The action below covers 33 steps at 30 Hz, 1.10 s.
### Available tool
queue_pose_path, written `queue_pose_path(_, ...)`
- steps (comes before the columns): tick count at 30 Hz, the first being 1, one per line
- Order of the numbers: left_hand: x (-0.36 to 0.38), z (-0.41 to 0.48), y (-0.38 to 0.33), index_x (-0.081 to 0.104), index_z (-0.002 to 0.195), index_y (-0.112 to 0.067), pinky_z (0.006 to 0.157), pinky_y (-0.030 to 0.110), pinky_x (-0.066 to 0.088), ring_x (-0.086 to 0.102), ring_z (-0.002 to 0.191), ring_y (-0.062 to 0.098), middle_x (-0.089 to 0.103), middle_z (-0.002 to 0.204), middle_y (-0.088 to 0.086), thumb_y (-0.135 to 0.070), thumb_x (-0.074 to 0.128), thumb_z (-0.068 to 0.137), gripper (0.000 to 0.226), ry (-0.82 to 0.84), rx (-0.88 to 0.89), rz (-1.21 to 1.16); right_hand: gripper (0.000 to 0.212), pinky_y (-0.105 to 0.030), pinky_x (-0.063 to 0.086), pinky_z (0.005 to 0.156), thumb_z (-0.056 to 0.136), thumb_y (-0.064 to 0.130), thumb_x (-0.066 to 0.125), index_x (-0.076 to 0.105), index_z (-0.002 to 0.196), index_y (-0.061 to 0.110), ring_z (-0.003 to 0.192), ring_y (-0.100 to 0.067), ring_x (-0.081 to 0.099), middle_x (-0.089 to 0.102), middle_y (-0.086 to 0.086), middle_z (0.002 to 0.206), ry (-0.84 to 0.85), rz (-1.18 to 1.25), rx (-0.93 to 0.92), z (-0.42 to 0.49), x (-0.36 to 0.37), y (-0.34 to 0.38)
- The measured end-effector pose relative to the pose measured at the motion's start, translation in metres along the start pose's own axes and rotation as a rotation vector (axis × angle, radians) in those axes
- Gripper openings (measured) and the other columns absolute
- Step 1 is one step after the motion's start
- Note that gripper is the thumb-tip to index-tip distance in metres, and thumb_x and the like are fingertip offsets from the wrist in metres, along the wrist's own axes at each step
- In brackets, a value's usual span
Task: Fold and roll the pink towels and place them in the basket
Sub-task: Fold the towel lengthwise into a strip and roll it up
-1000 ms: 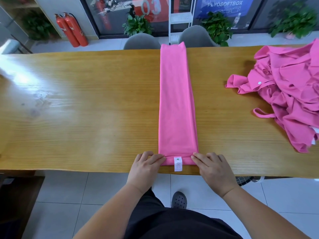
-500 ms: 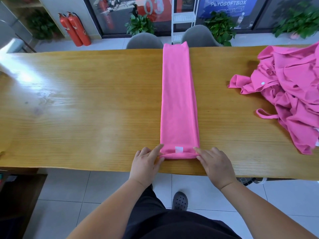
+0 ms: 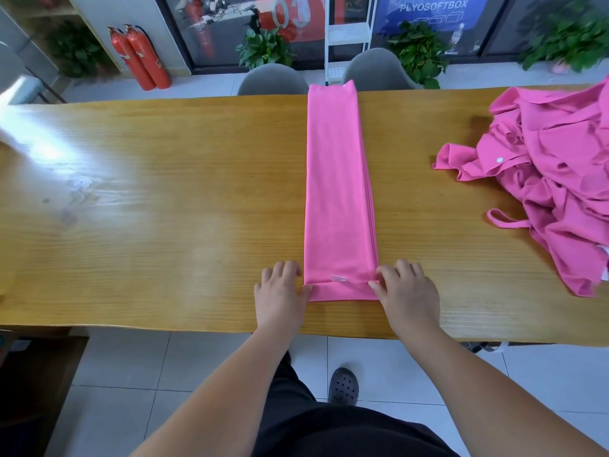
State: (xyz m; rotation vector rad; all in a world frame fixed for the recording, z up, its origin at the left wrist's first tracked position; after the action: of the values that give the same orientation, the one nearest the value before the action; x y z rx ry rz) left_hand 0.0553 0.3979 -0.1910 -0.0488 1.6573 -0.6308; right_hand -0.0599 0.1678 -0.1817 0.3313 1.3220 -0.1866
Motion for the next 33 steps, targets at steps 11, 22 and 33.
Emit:
queue_pose_path(11, 0.006, -0.032, -0.001, 0.066, 0.130, -0.025, 0.083, 0.036, 0.046, 0.060, 0.104, 0.019, 0.071, 0.093, -0.013, -0.031, 0.067, 0.100, 0.031, -0.059, 0.480, 0.147, 0.033, -0.038, 0.042, 0.072, 0.100, 0.019, 0.064, 0.071, 0.132, 0.024, 0.086, -0.020, 0.050, 0.071, 0.016, 0.129, -0.055, 0.082, -0.336, -0.033, 0.002, 0.003)
queue_pose_path(22, 0.007, -0.008, 0.017, 0.049, 0.143, -0.039, 0.102, 0.031, 0.034, 0.050, 0.120, 0.004, 0.067, 0.118, -0.035, -0.040, 0.067, 0.101, 0.046, 0.110, 0.079, -0.152, 0.045, -0.036, 0.052, 0.068, 0.091, 0.038, 0.078, 0.069, 0.135, 0.038, 0.075, -0.012, 0.047, 0.060, 0.014, 0.088, 0.076, 0.268, -0.007, -0.021, 0.010, -0.022)
queue_pose_path(33, 0.015, -0.008, 0.025, 0.050, 0.104, -0.044, 0.100, 0.047, 0.049, 0.059, 0.102, 0.005, 0.073, 0.094, -0.024, -0.054, 0.066, 0.098, 0.019, 0.184, -0.169, -0.401, 0.032, -0.025, 0.043, 0.073, 0.097, 0.054, 0.064, 0.062, 0.128, 0.048, 0.103, 0.001, 0.050, 0.069, 0.025, 0.090, 0.237, 0.576, 0.333, -0.021, 0.018, -0.036)
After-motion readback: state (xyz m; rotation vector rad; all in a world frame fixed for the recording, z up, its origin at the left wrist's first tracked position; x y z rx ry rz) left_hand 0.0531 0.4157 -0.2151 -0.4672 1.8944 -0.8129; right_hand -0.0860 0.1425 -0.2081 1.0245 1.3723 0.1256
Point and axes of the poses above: each hand's wrist, its own z-axis towards the middle knuckle, its own x-axis out of the palm, y = z × x, the point moved 9 cm from there along z, towards the middle knuckle
